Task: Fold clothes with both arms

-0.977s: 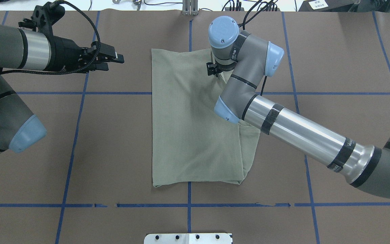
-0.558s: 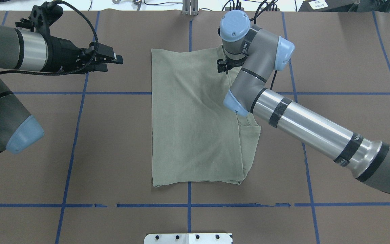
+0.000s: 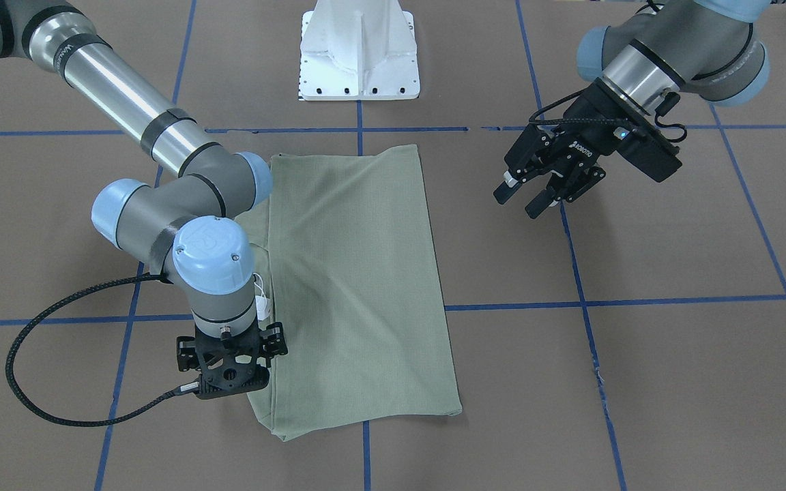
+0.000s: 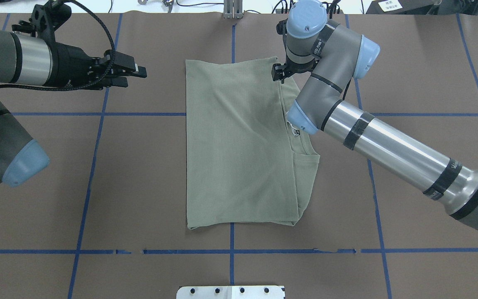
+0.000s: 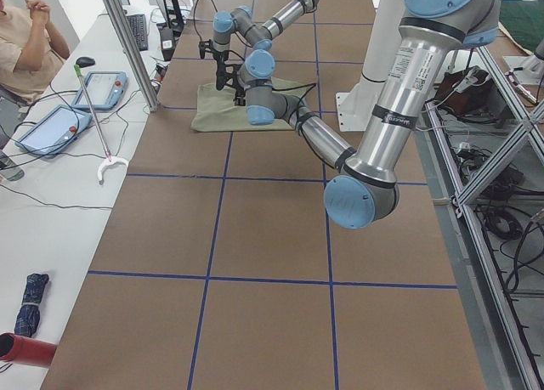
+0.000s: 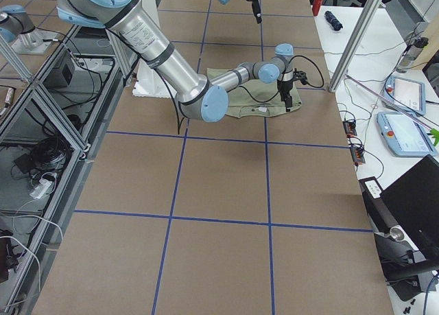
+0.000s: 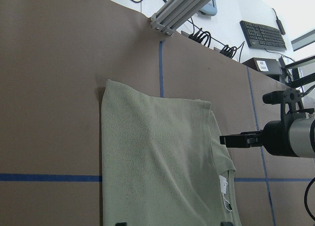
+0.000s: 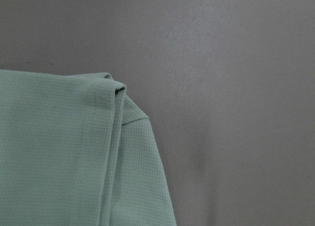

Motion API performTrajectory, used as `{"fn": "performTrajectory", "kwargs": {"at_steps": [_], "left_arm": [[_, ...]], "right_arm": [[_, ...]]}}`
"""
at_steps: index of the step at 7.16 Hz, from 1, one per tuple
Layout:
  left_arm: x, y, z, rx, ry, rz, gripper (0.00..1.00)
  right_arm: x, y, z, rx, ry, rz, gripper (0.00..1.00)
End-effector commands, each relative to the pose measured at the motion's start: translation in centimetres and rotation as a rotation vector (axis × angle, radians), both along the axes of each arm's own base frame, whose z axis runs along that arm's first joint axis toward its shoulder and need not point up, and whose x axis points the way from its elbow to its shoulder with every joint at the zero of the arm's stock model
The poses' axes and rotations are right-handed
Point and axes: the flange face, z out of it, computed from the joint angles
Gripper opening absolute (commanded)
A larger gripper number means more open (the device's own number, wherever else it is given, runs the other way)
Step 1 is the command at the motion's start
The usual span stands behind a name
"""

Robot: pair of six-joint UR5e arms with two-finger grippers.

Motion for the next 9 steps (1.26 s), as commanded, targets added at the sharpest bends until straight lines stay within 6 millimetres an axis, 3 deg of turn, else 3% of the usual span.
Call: {"fn": "performTrajectory", "kwargs": {"at_steps": [1, 3, 5, 8, 9], "left_arm": [[0.0, 0.0, 0.0, 0.002, 0.0, 0.0, 0.69], [0.0, 0.0, 0.1, 0.002, -0.003, 0.0, 0.69], [0.0, -0.1, 0.2, -0.006, -0.009, 0.0, 0.69], [0.3, 0.0, 0.6, -0.046, -0.032, 0.026, 0.7], [0.0, 0.3, 1.1, -0.065, -0.045, 0.036, 0.71]], "right_arm": [[1.1, 4.1, -2.8, -0.048, -0.088, 0.078, 1.0], [1.8, 10.2, -2.3, -0.146, -0.185, 0.192, 1.0], [0.4, 16.7, -4.1, -0.237, -0.282, 0.321, 1.0], [2.1, 29.9, -1.5, -0.294, -0.342, 0.437, 1.0], [0.8, 33.1, -1.4, -0.353, -0.314, 0.496, 1.0]]}}
